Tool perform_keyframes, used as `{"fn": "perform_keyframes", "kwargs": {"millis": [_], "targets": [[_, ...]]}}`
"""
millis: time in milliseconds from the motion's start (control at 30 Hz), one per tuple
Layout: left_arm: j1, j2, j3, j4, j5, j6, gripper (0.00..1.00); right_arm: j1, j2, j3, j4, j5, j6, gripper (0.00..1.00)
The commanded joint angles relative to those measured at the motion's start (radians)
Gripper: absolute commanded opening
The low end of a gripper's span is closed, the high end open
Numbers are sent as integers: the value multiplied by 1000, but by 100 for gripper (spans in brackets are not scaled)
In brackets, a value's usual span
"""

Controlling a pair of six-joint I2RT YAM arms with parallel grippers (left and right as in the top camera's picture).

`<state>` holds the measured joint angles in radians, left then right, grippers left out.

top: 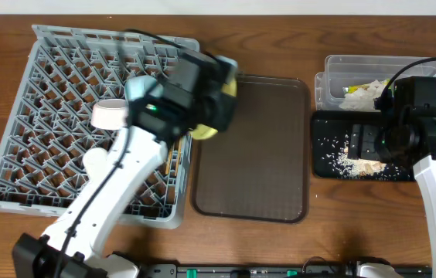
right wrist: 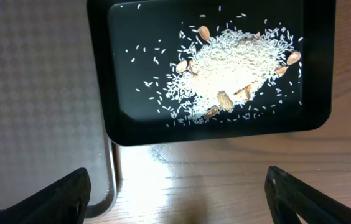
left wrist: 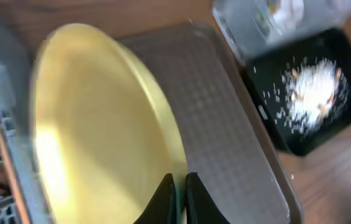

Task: Sort waste into correct bins and load items into the dishwasher
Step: 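Stand the yellow plate upright in the dish rack with the left gripper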

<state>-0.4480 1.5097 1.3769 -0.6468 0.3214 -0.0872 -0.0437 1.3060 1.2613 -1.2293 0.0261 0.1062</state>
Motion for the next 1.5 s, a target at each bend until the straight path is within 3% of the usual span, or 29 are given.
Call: {"fn": "perform_keyframes", "kwargs": {"millis": [0,133,333,467,833,1133,1467], "targets": [[109,-11,19,10,191,-18,6,-9,-10,6,2,-1,9,88],[210,-11,19,24,309,-24,6,-9,-10,6,2,-1,9,88],[298,-11,19,78,618,-33,6,-9,-10,6,-2,-1,9,87],[315,-12,19,96,682,-57,6,-9,-10,6,-2,-1,9,87],[372,-14,19,114,680,-57,6,-9,-10,6,-5,-1,9,87],[380,-13,14,88,535,-61,6,-9,-10,6,-8,-1,9,87],[380,-11,8,92,418,-208,6,-9,-10,6,-10,-1,9,87]]}}
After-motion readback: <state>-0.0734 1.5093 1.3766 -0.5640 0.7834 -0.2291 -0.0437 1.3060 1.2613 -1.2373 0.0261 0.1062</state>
